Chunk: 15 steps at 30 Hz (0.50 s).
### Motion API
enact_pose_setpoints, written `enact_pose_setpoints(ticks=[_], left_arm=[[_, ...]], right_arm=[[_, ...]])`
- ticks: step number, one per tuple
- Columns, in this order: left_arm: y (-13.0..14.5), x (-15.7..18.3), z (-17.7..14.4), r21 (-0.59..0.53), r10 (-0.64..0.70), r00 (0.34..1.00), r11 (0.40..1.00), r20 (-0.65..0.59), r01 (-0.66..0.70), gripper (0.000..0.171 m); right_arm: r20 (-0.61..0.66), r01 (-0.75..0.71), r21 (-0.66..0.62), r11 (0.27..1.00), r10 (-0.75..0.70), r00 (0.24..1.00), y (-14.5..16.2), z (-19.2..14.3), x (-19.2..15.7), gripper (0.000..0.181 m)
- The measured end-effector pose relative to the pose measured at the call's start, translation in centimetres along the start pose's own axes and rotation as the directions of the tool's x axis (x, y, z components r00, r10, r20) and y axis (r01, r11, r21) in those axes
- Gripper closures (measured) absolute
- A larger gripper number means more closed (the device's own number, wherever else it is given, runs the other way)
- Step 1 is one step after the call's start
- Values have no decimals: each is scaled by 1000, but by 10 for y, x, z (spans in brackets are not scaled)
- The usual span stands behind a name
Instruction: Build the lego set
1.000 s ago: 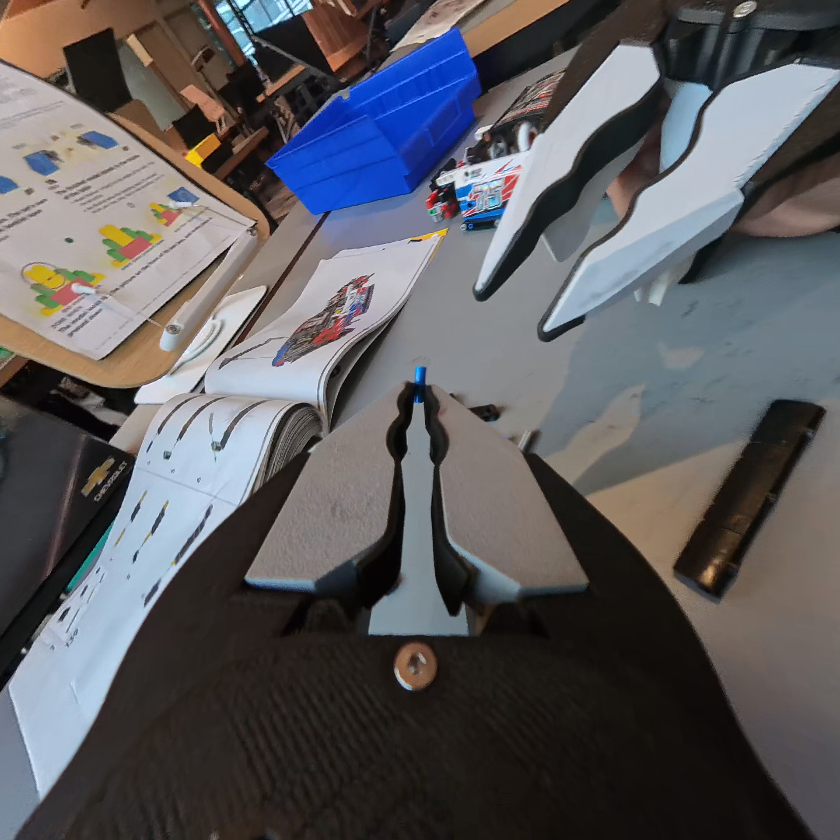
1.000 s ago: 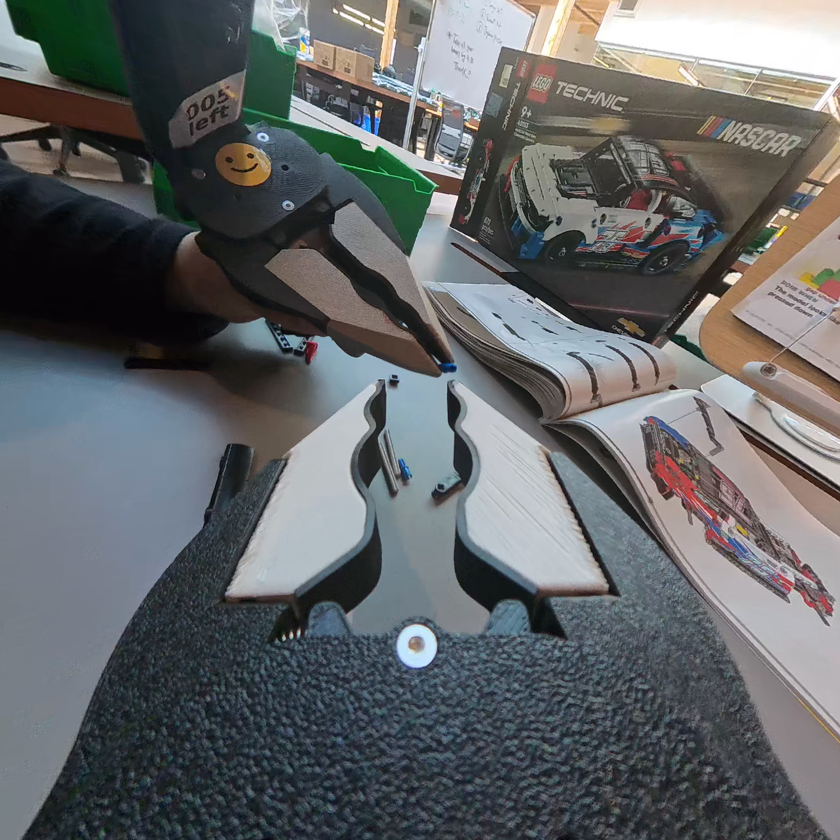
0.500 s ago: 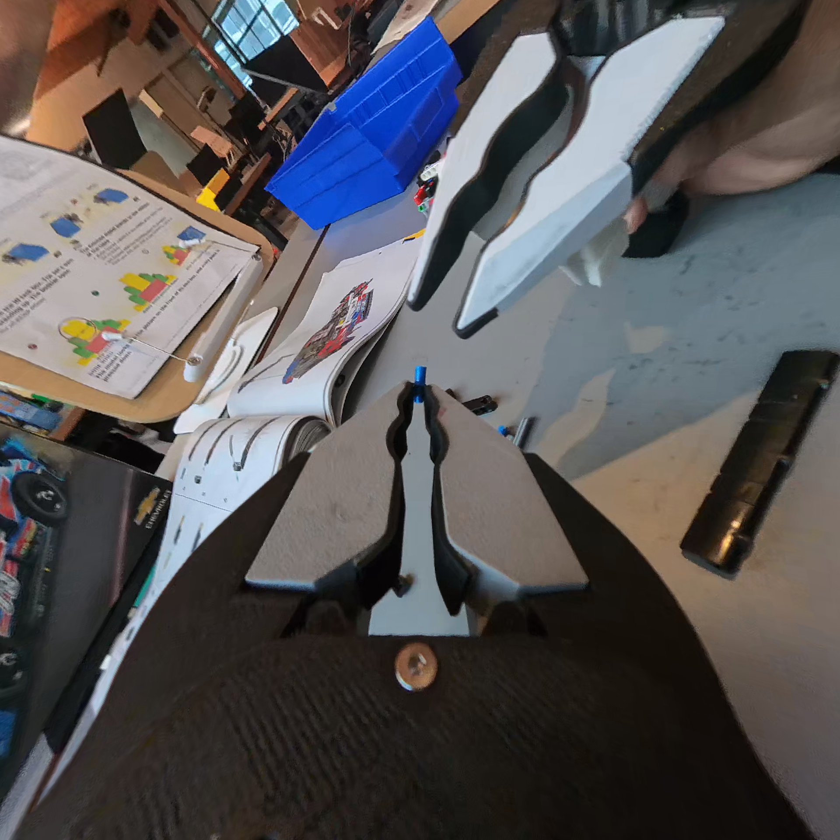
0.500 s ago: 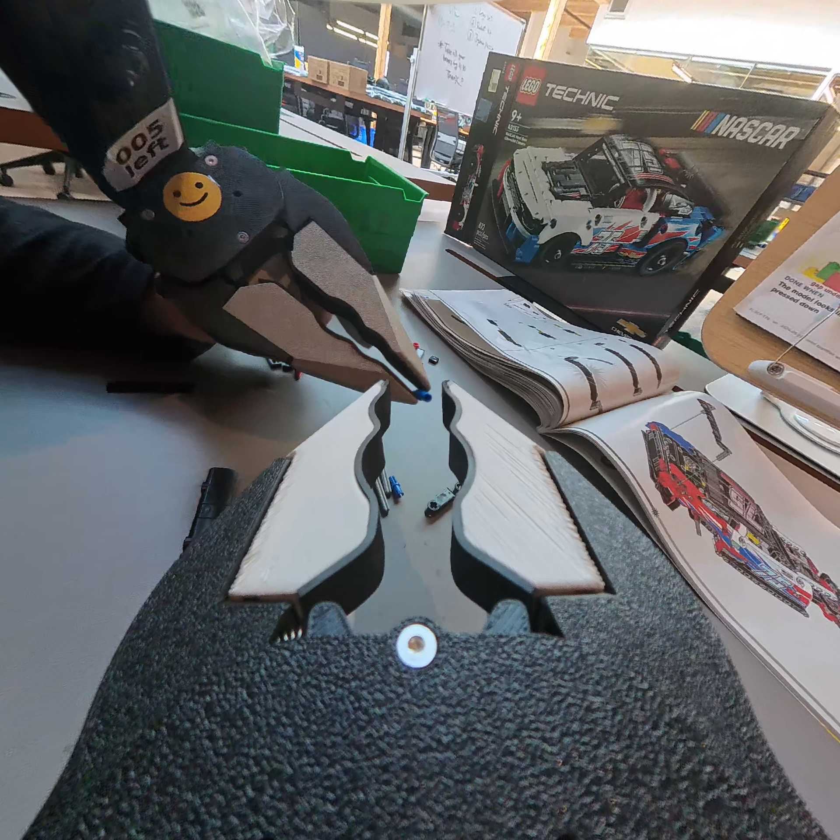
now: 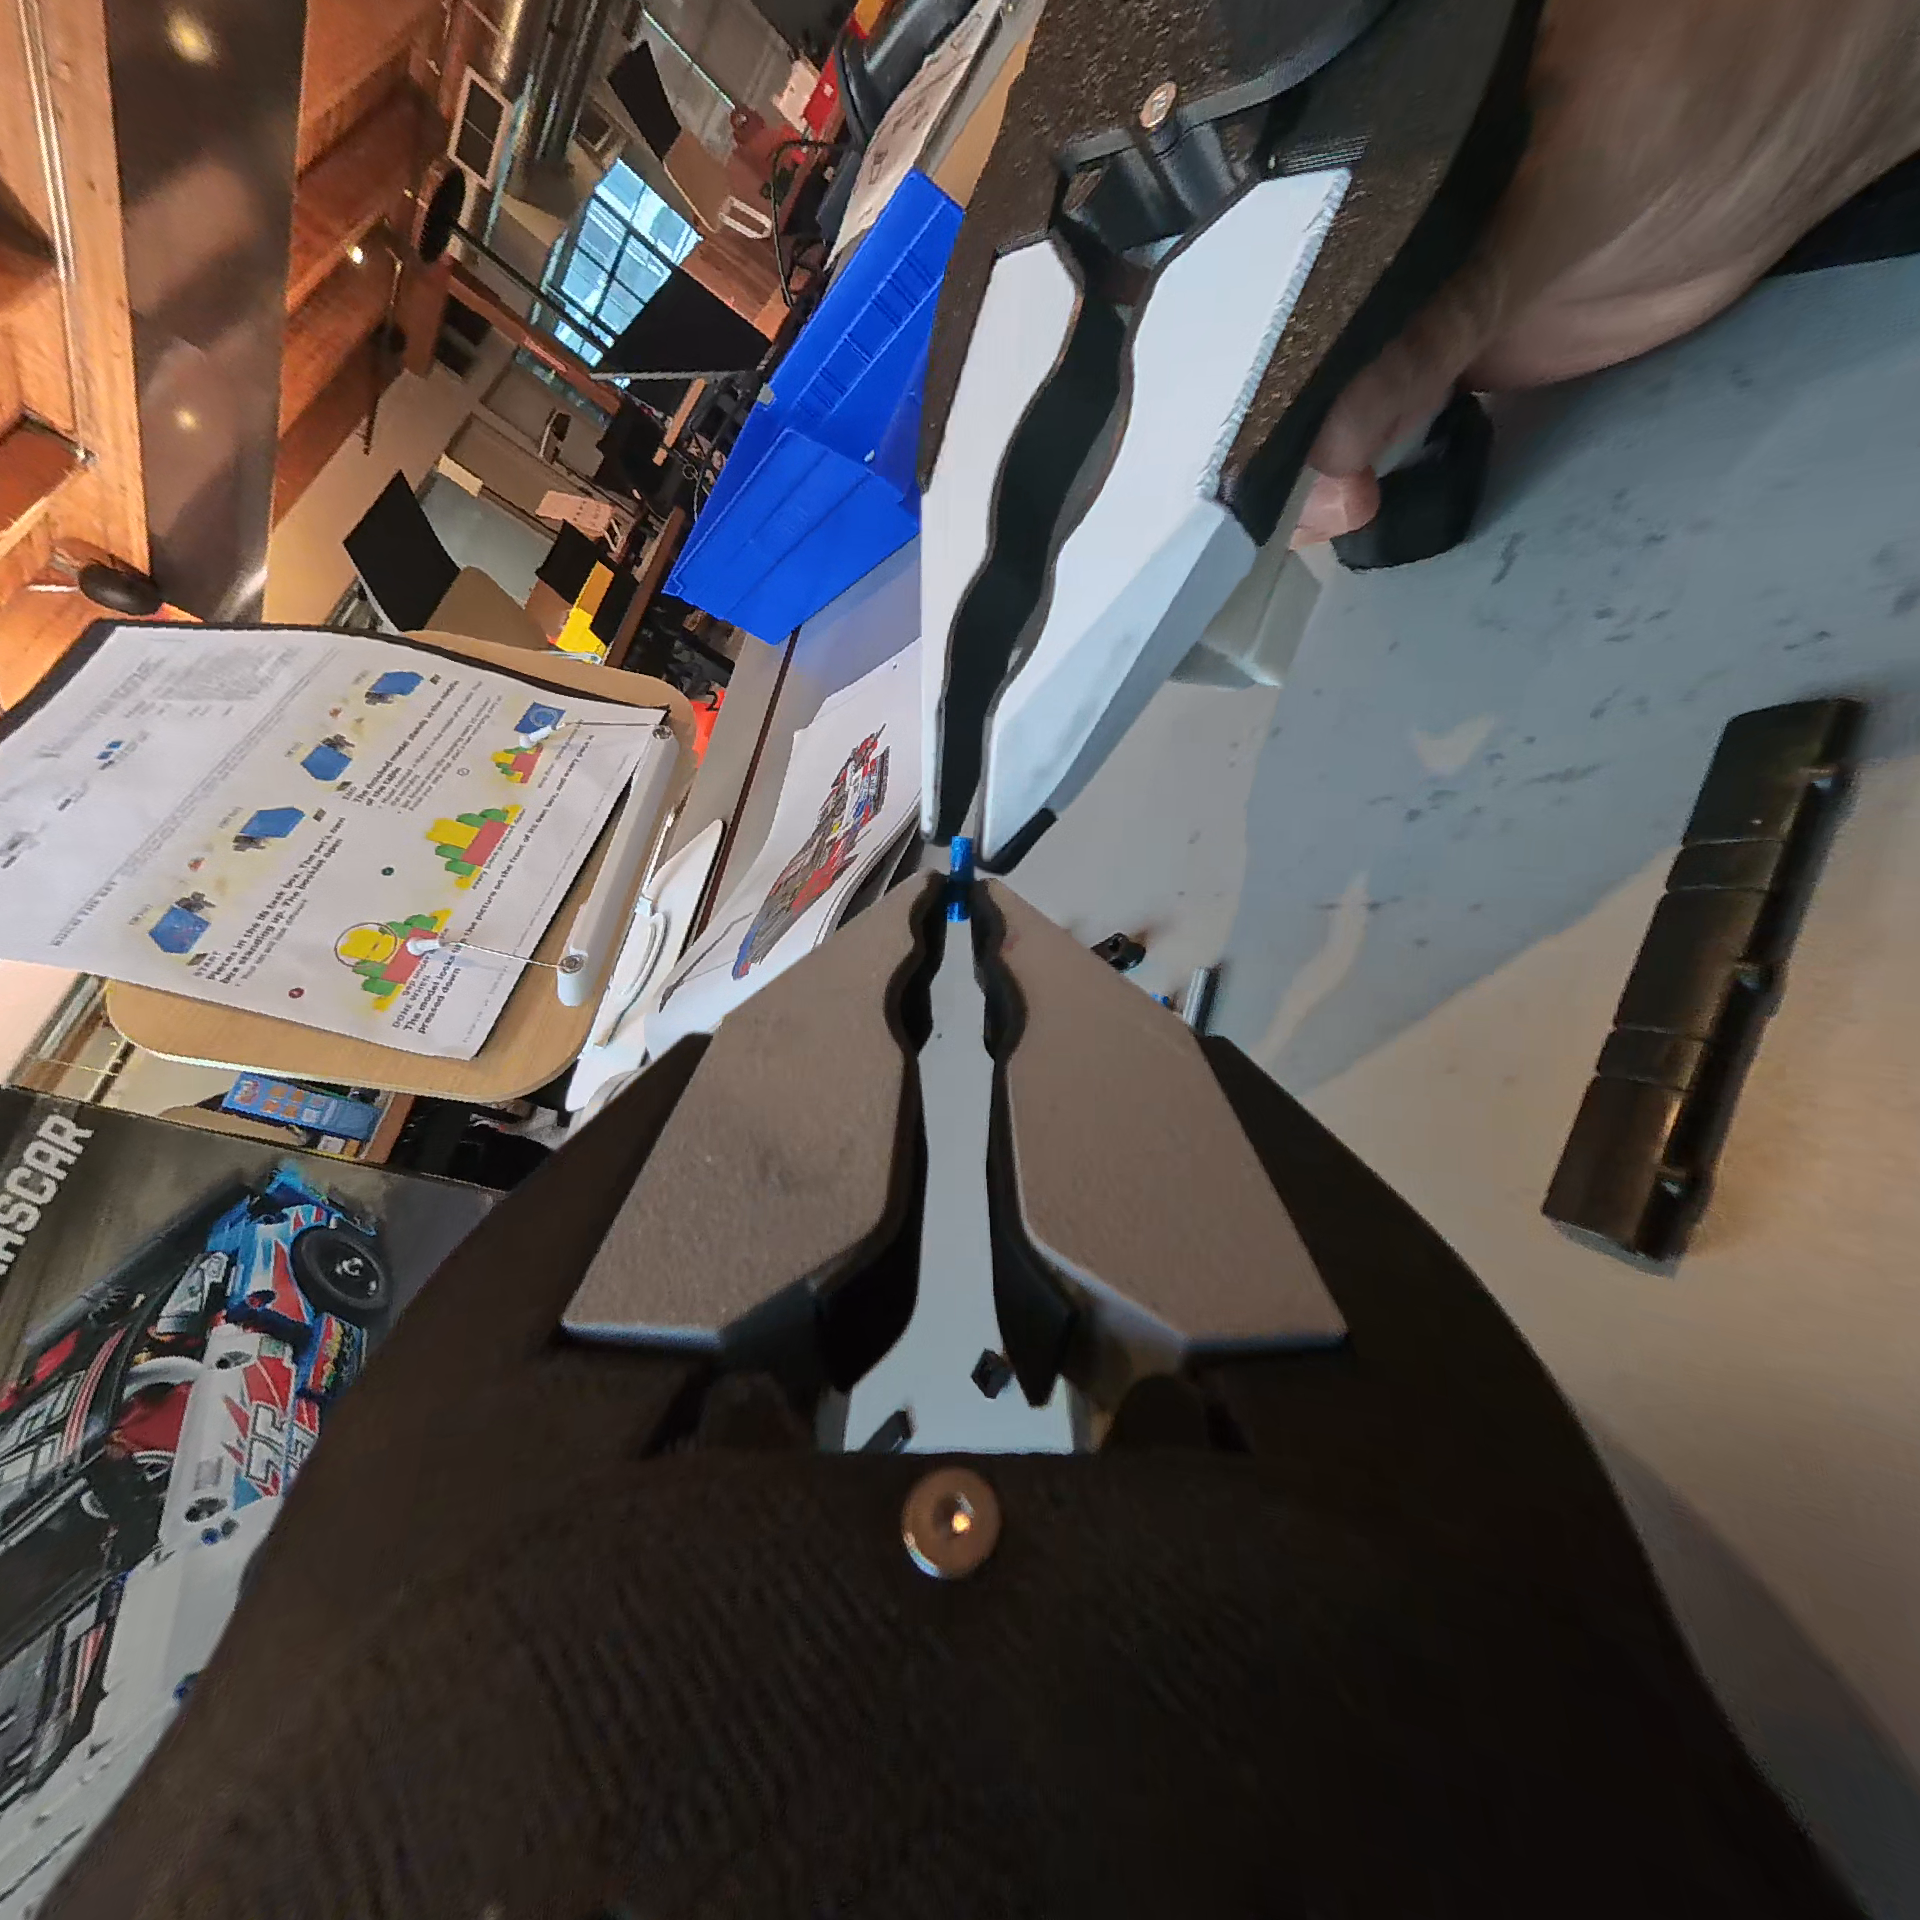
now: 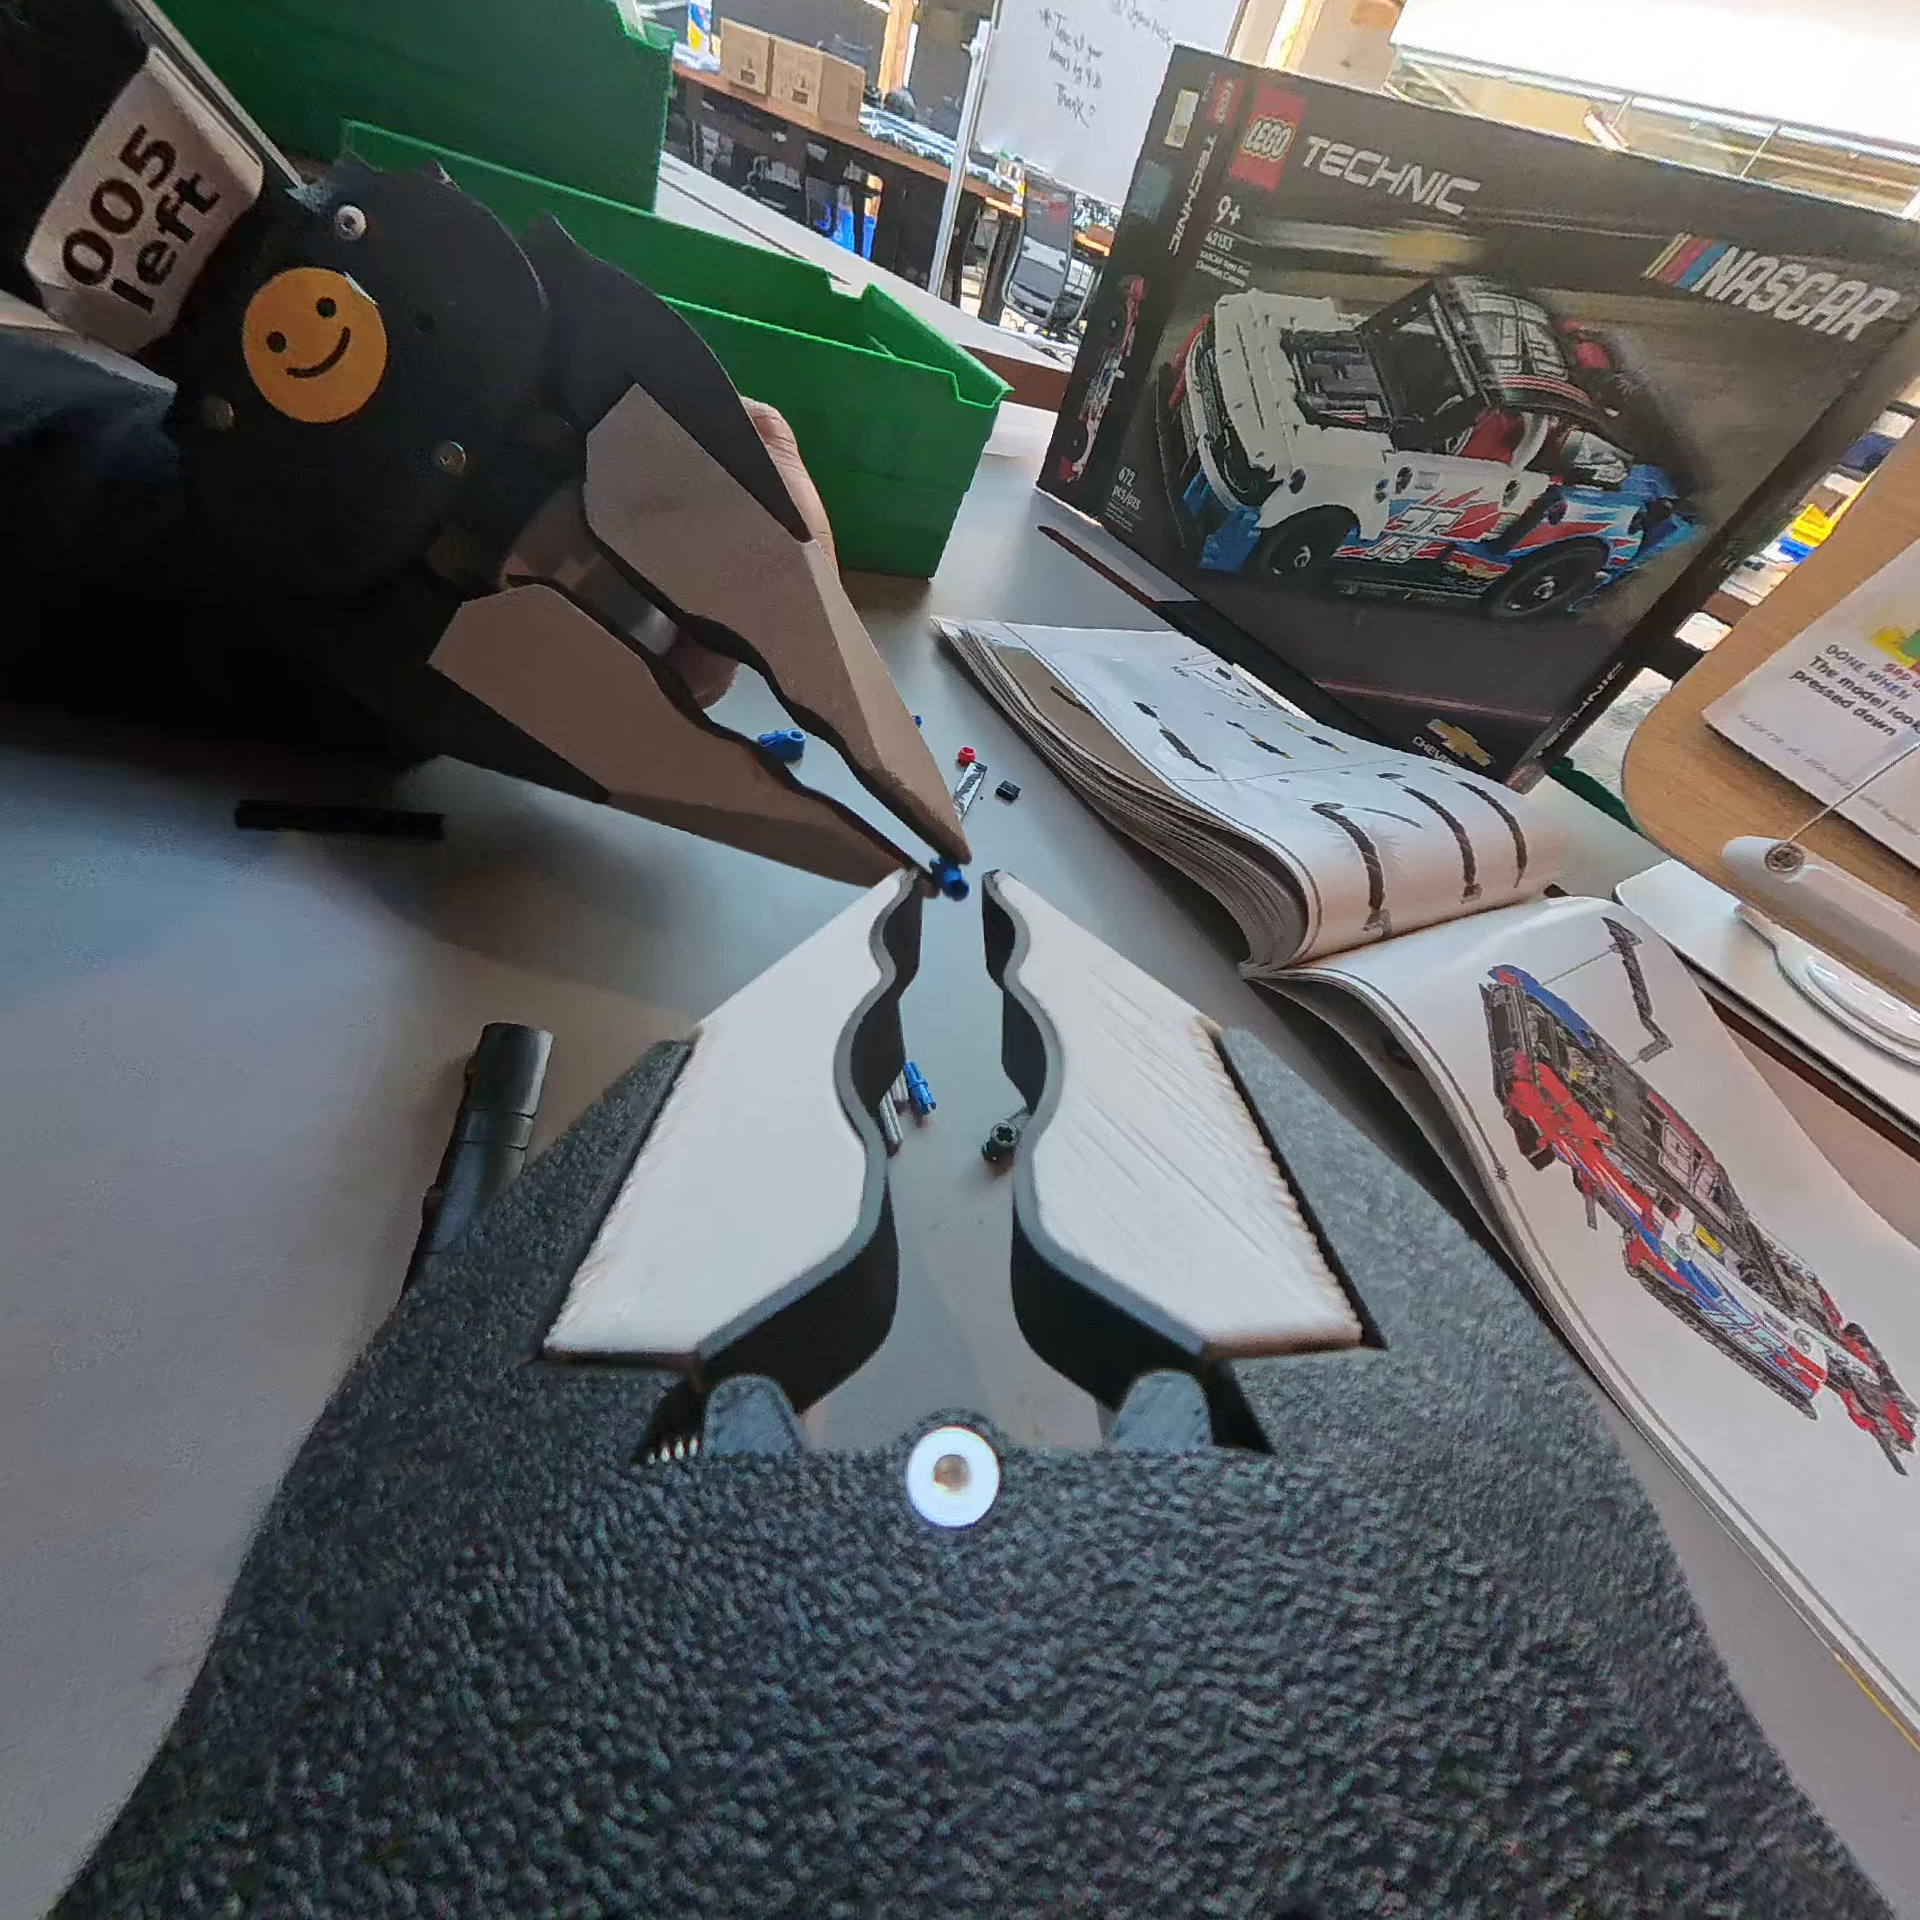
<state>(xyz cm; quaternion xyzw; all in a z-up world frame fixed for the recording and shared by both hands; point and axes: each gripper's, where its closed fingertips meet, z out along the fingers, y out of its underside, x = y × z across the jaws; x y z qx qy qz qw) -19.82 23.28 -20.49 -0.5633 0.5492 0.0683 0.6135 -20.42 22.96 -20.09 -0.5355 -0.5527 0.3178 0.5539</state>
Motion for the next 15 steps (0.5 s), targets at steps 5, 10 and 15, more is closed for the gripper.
enact_pose_setpoints(ticks=[5, 10, 15], left_arm=[[-2, 0, 0, 2, 15, 1000, 1000, 6, -15, 171], [-2, 2, 0, -3, 26, 1000, 1000, 0, -26, 170], [-2, 4, -1, -6, 83, 997, 997, 2, -83, 171]], right_arm=[[-1, 1, -2, 1000, -1, 1000, 0, 0, 0, 177], [-8, 29, -8, 1000, -29, 1000, 1, 0, -1, 177], [-3, 42, -10, 999, -42, 999, 1, -1, -4, 177]])
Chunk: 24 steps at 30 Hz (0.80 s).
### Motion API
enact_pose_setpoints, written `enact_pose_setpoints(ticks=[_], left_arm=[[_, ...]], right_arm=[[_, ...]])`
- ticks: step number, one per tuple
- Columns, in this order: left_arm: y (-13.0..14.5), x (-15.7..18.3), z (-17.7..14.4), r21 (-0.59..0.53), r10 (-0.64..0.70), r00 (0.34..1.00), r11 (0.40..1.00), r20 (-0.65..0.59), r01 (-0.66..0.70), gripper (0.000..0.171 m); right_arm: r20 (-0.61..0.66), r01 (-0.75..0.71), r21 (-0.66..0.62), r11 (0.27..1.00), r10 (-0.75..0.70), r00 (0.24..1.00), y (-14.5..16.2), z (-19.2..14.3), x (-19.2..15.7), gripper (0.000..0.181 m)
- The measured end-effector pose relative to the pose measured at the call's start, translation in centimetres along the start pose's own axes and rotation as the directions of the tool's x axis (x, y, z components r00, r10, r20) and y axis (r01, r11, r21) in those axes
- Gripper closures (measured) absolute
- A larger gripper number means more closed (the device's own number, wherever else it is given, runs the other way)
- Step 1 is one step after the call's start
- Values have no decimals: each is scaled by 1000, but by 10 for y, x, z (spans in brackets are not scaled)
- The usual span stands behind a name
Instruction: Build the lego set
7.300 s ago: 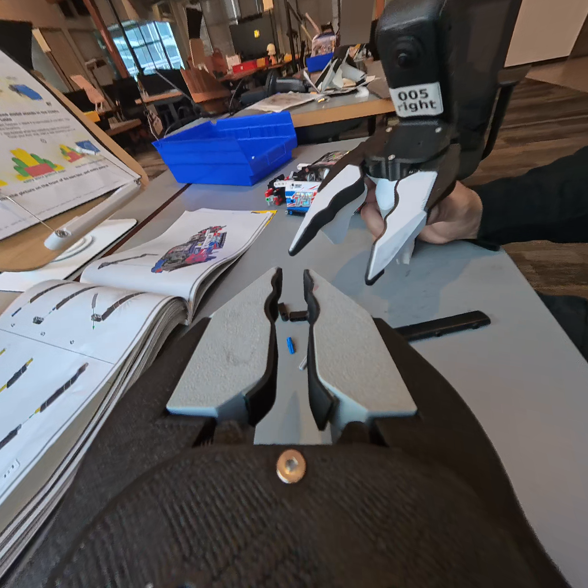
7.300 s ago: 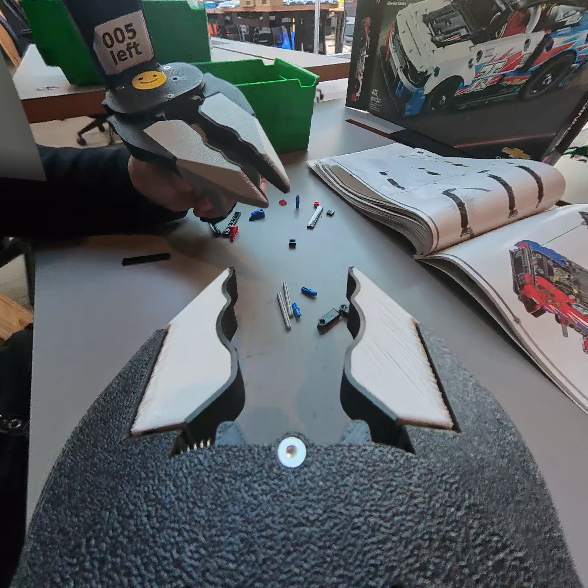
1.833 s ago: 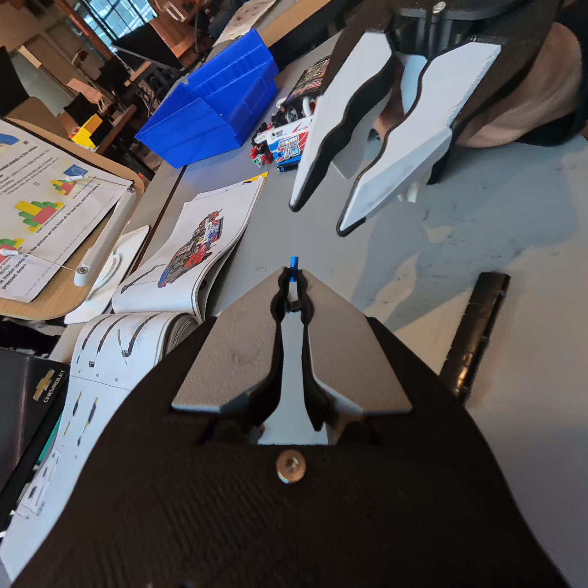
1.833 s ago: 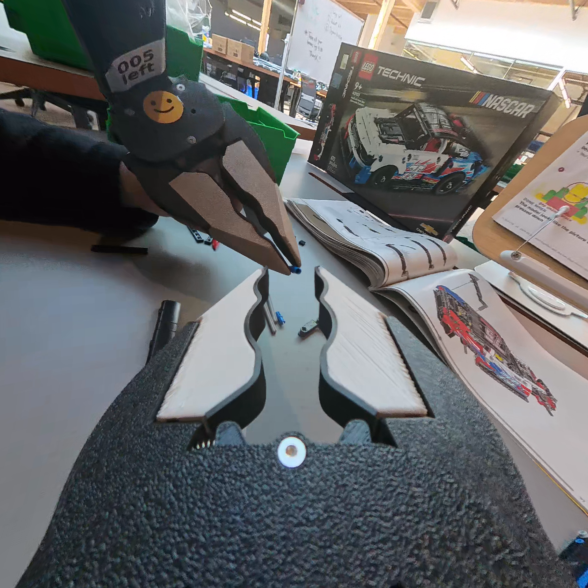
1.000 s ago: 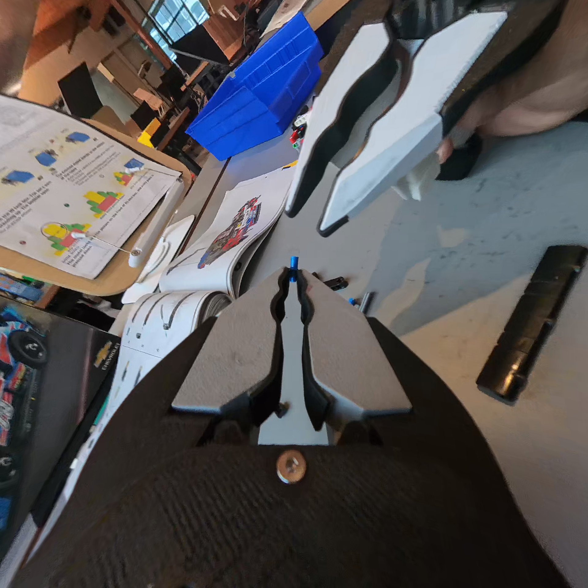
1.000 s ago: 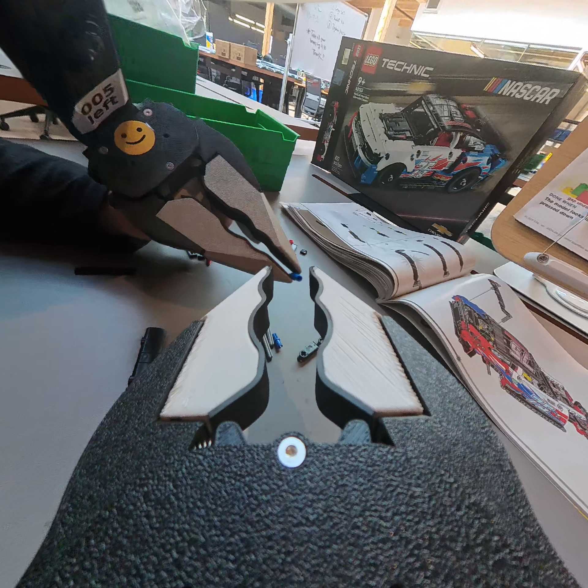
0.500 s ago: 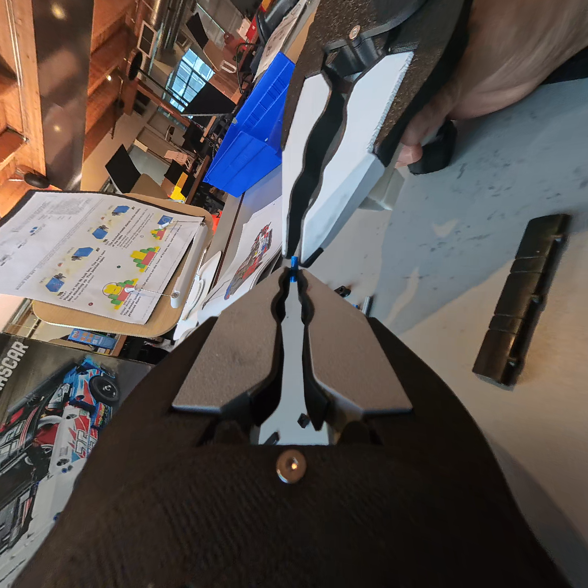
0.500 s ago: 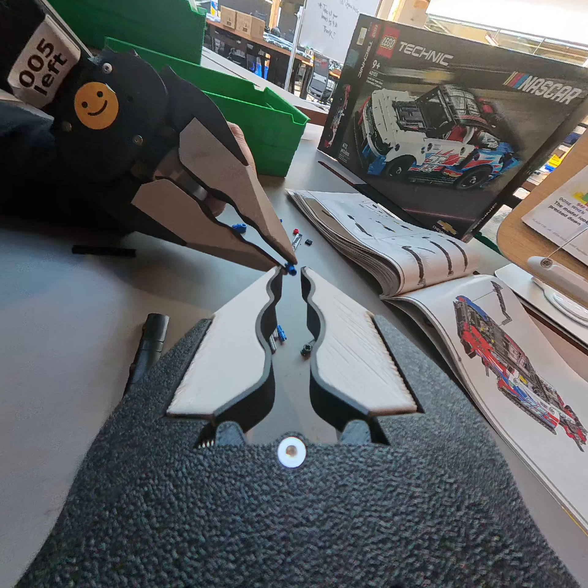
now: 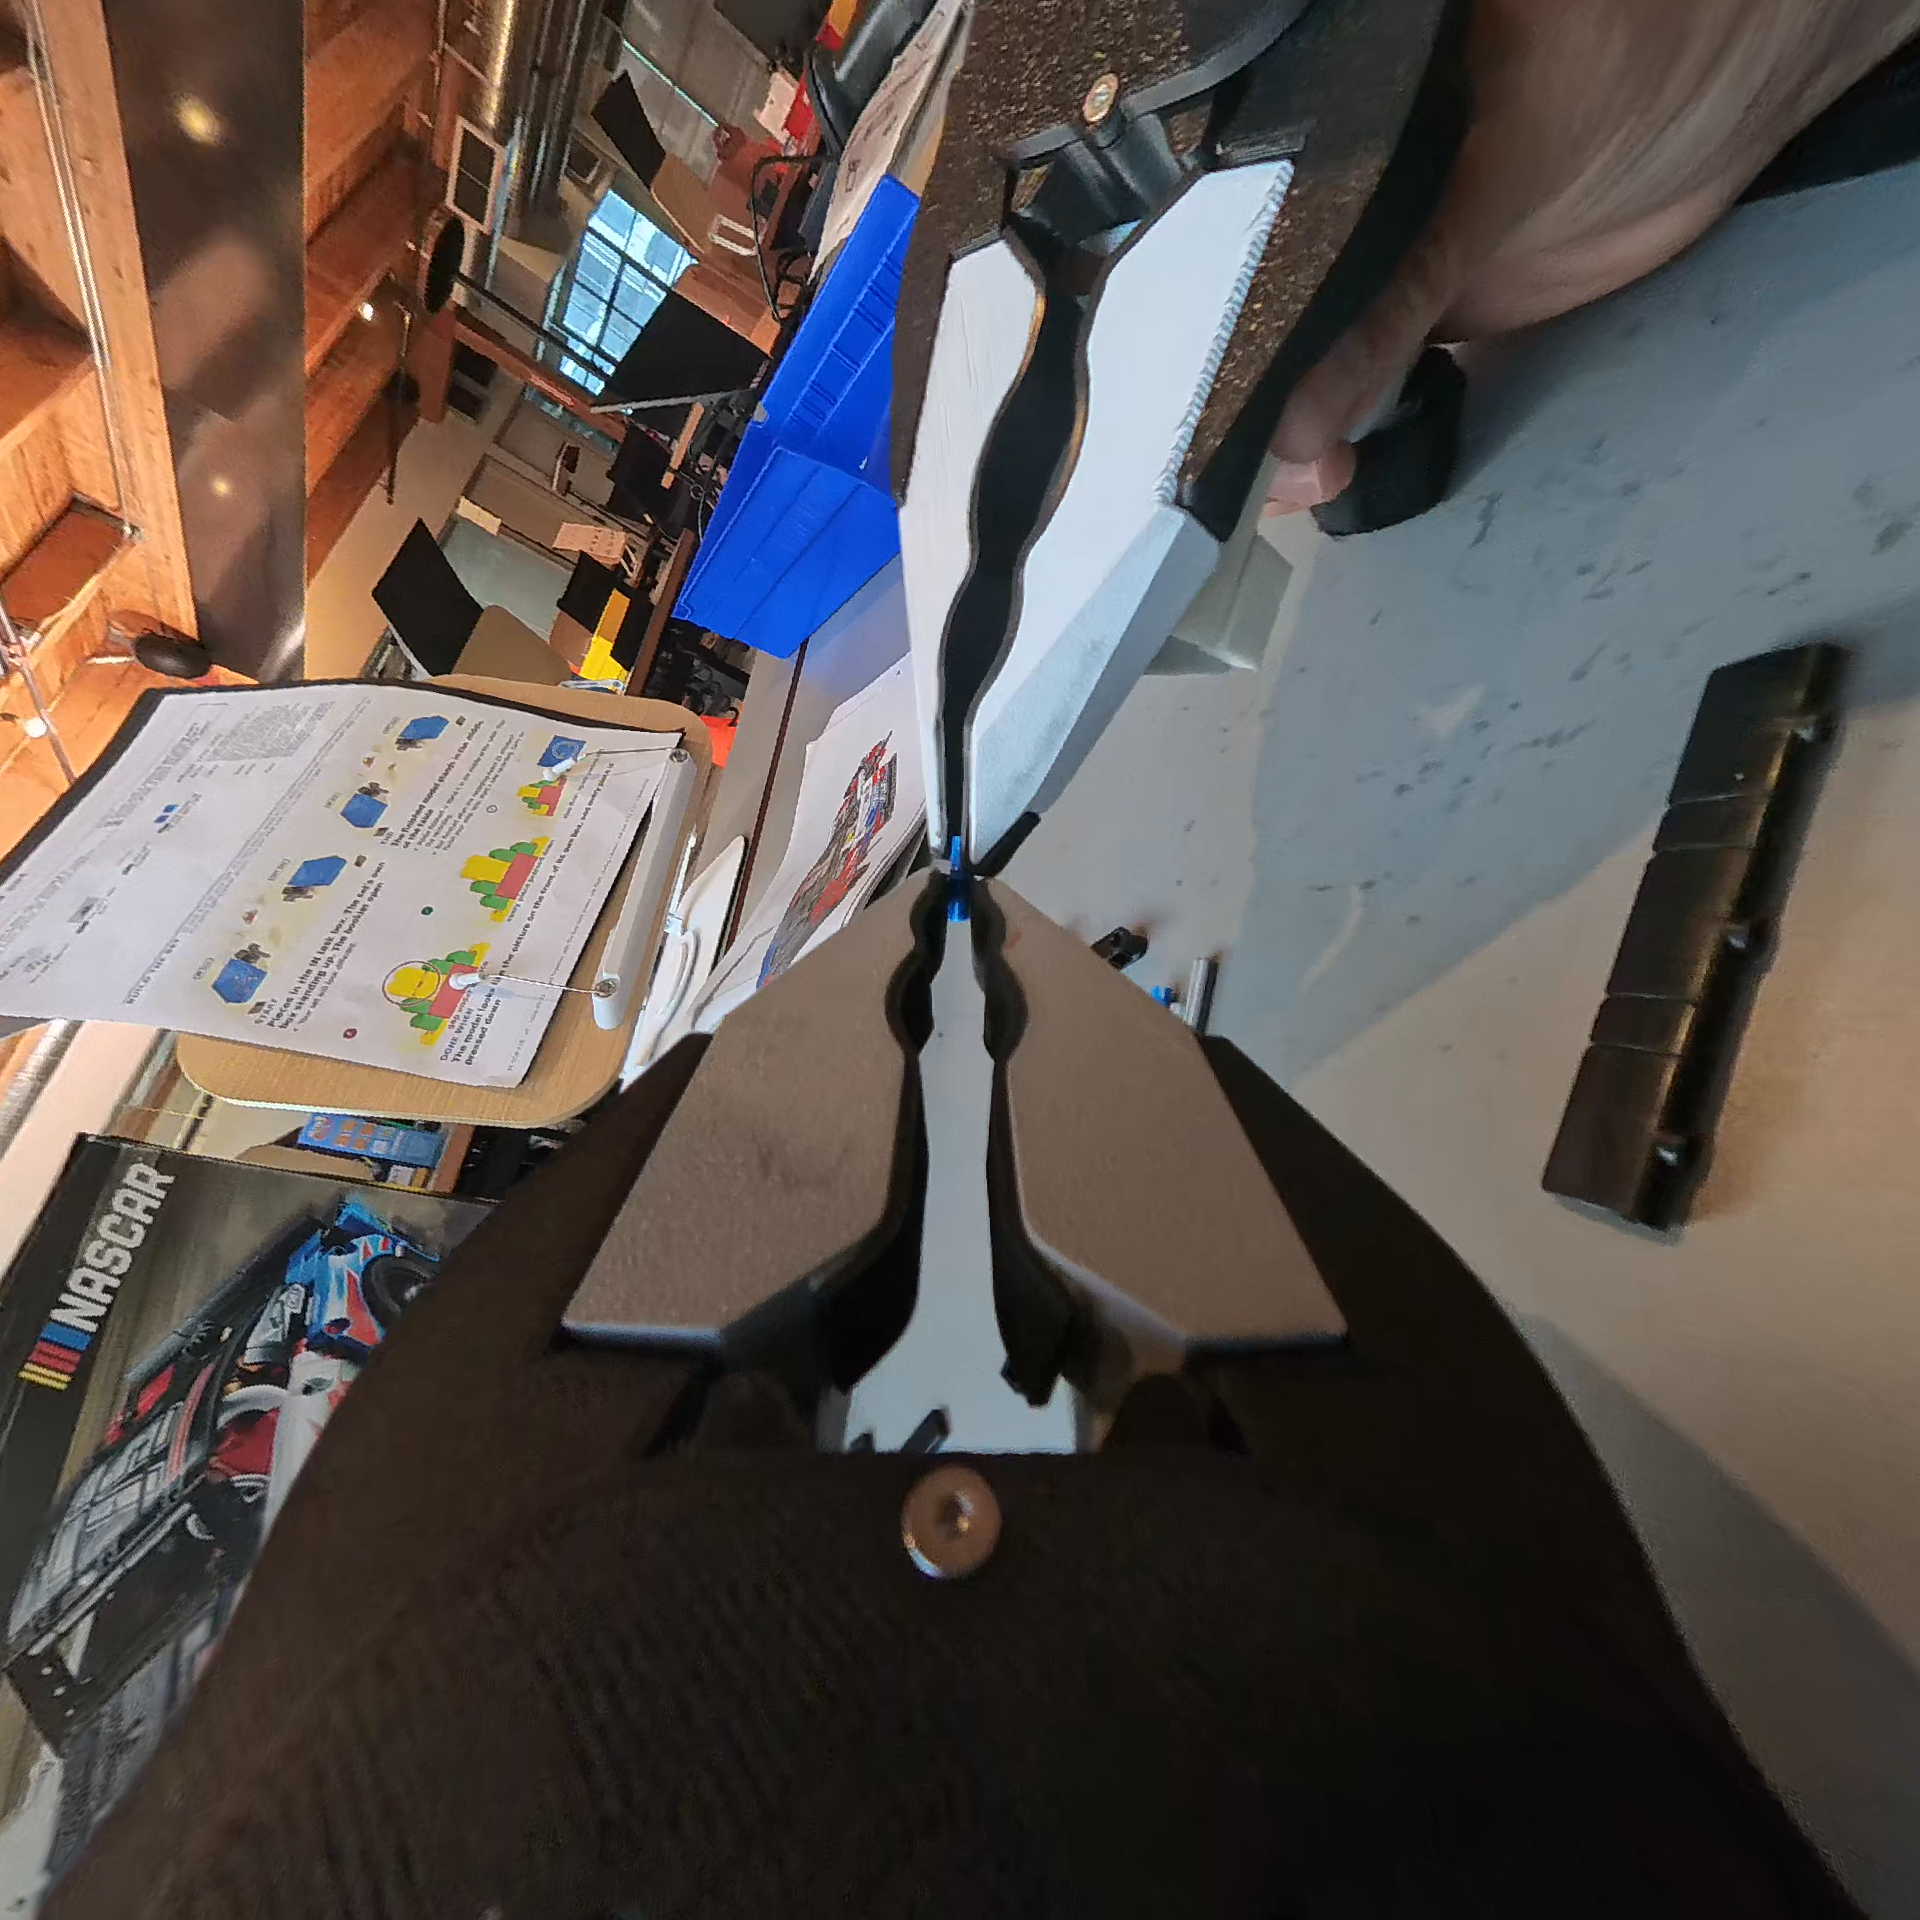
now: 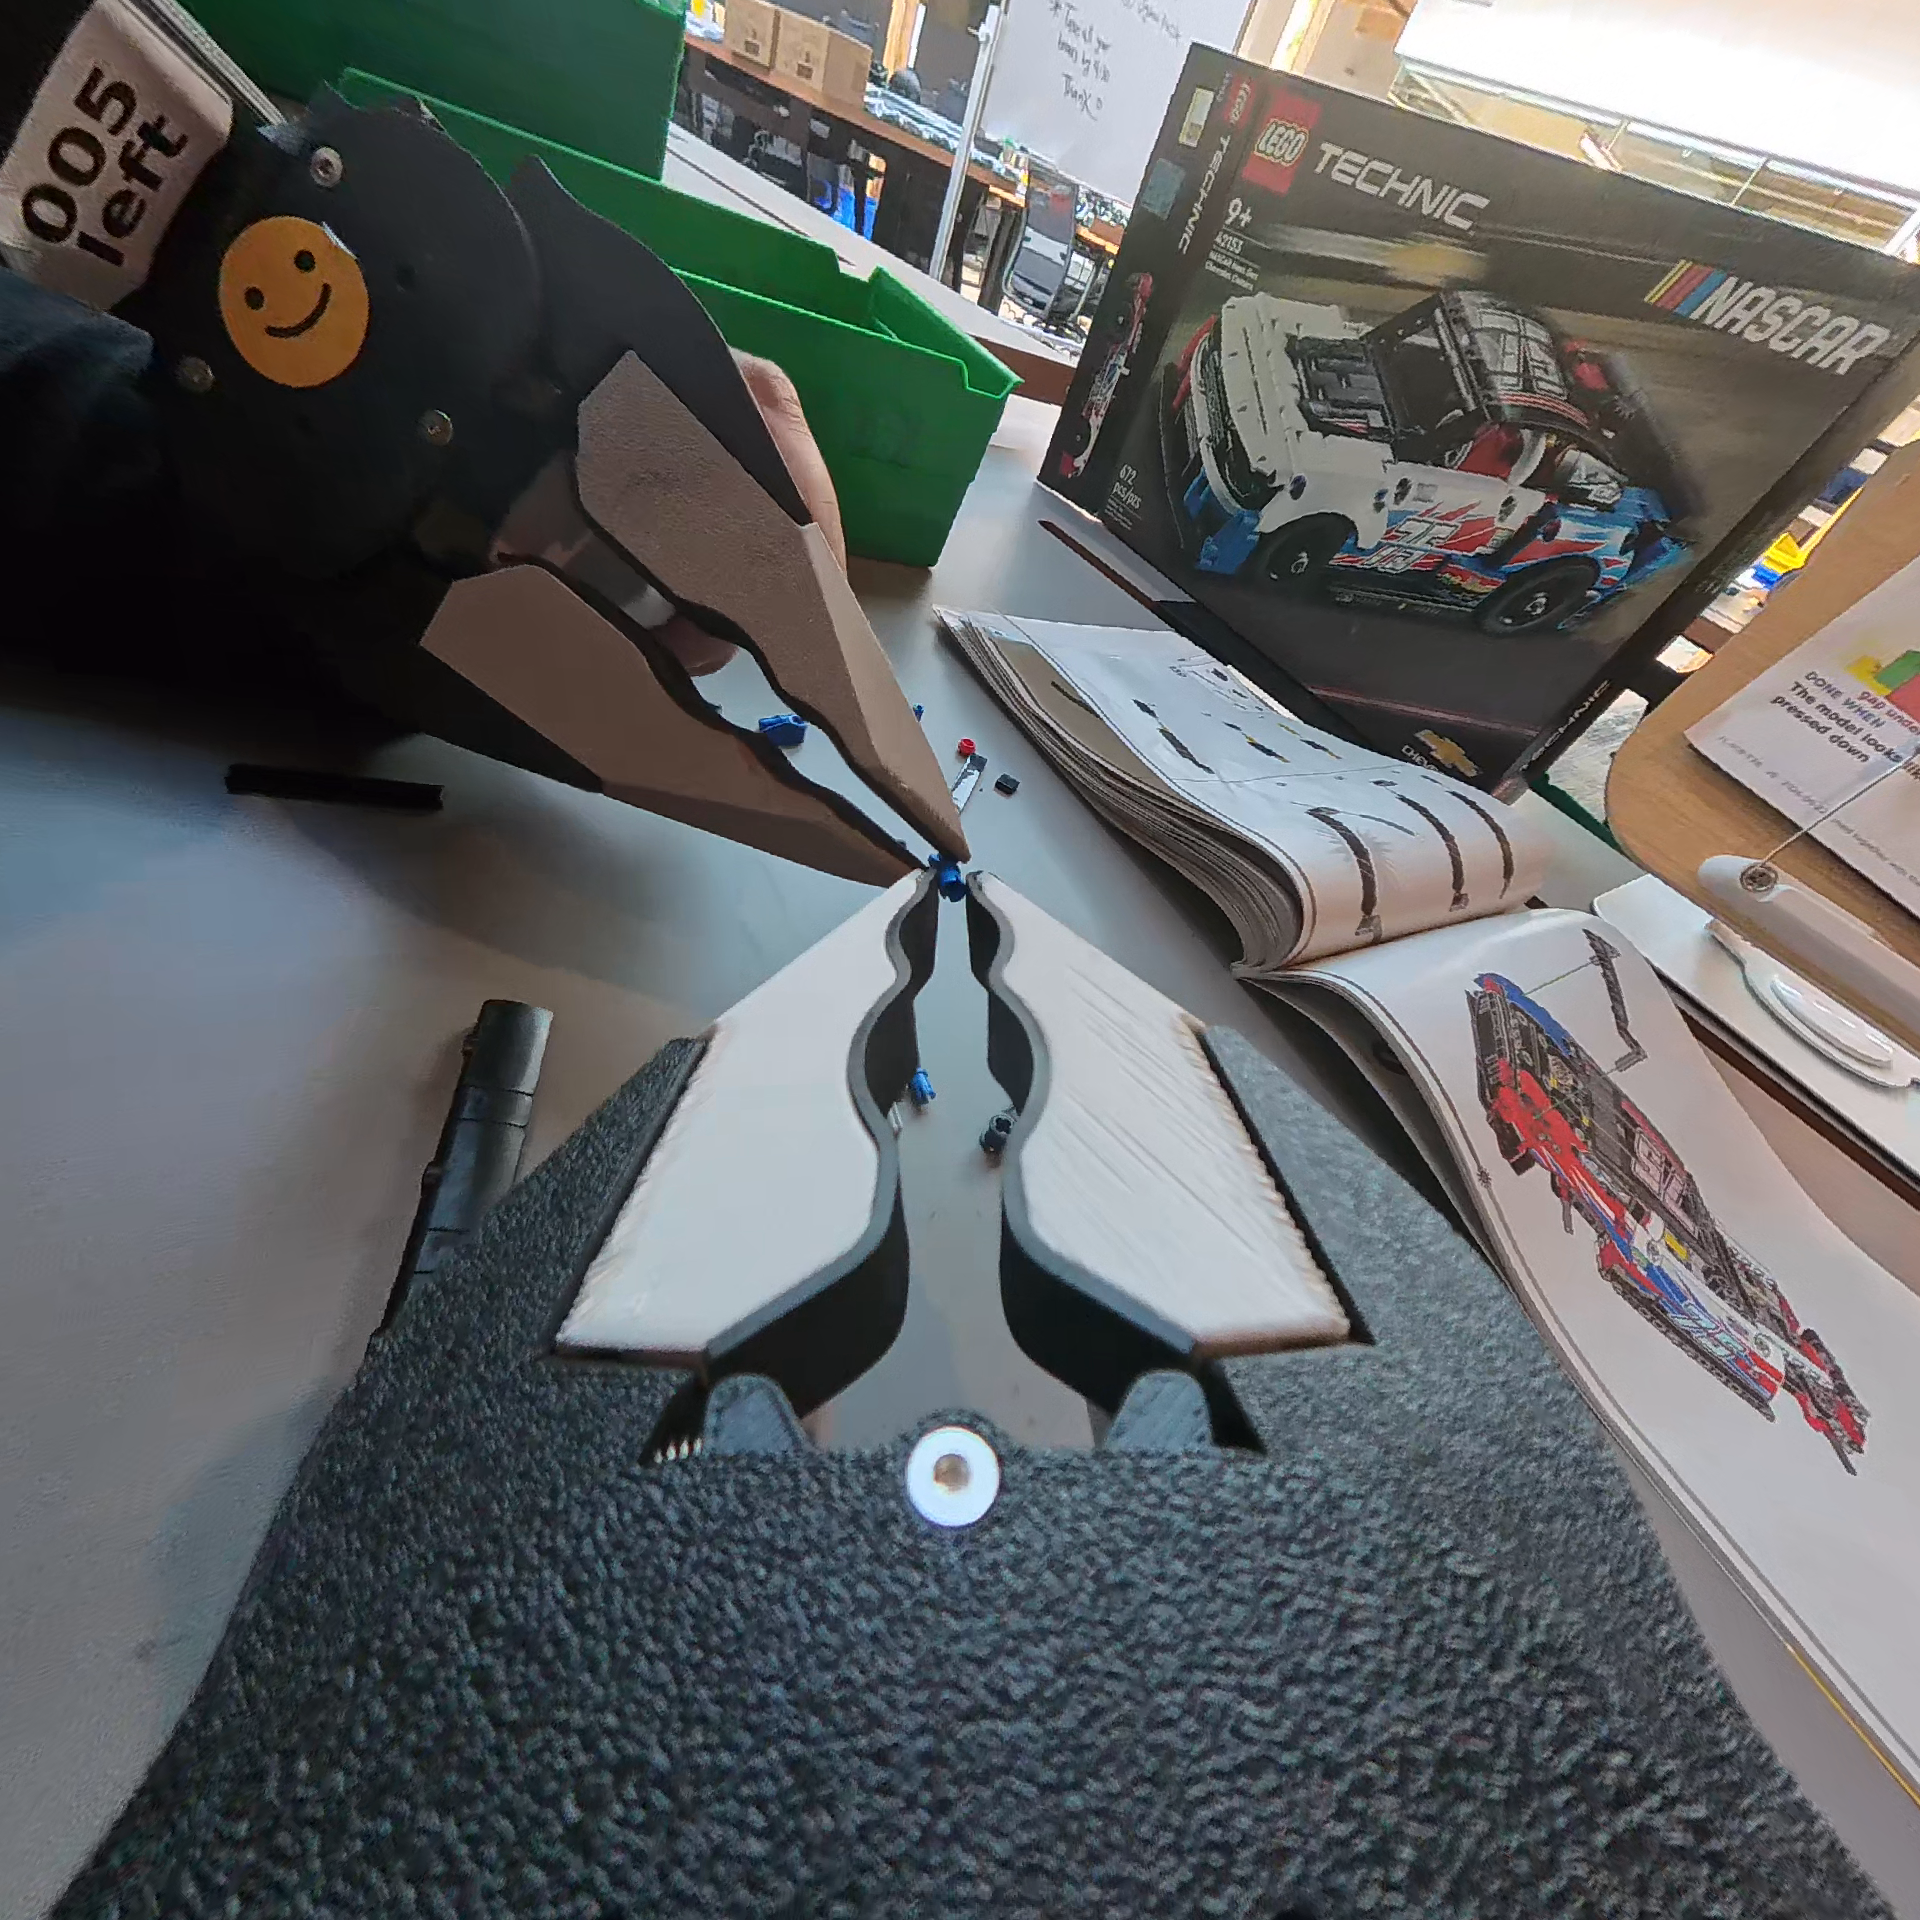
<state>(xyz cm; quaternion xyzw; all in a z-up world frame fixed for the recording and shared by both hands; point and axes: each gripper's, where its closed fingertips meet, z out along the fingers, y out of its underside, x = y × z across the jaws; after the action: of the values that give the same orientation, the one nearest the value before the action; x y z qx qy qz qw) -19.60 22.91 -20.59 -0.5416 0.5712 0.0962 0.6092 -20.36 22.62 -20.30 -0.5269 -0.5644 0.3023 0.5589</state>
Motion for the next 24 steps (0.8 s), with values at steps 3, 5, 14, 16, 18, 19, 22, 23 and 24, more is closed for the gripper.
enact_pose_setpoints(ticks=[3, 5, 14, 16, 18, 19, 22, 23, 24], left_arm=[[1, 4, -1, -10, 73, 997, 997, -11, -73, 171], [2, 7, -1, -29, 131, 991, 991, -16, -131, 171], [-25, 22, -10, 111, -193, 957, 969, -218, 221, 162], [-33, 49, -17, 71, -260, 867, 945, -425, 318, 156], [-34, 71, -19, -9, -294, 783, 938, -548, 346, 151], [-33, 80, -19, -44, -303, 757, 939, -579, 342, 148], [-28, 103, -17, -131, -303, 705, 948, -641, 289, 140], [-26, 110, -17, -159, -304, 690, 951, -657, 267, 139], [-25, 115, -16, -178, -310, 679, 949, -666, 260, 142]], right_arm=[[18, 28, -18, 999, -28, 999, 3, 0, -4, 178], [18, 60, -39, 997, -60, 998, 6, 0, -6, 178], [-30, 75, -176, 981, -82, 996, 26, -36, -12, 178], [-20, 40, -216, 976, -46, 999, 33, -53, -18, 178], [-22, 16, -249, 968, -22, 1000, 39, -72, -25, 178], [-13, -4, -265, 964, 1, 1000, 43, -80, -31, 178], [28, -53, -306, 951, 64, 998, 51, -97, -52, 178], [37, -54, -313, 948, 69, 997, 52, -100, -58, 178], [52, -48, -323, 945, 69, 996, 53, -101, -65, 178]])
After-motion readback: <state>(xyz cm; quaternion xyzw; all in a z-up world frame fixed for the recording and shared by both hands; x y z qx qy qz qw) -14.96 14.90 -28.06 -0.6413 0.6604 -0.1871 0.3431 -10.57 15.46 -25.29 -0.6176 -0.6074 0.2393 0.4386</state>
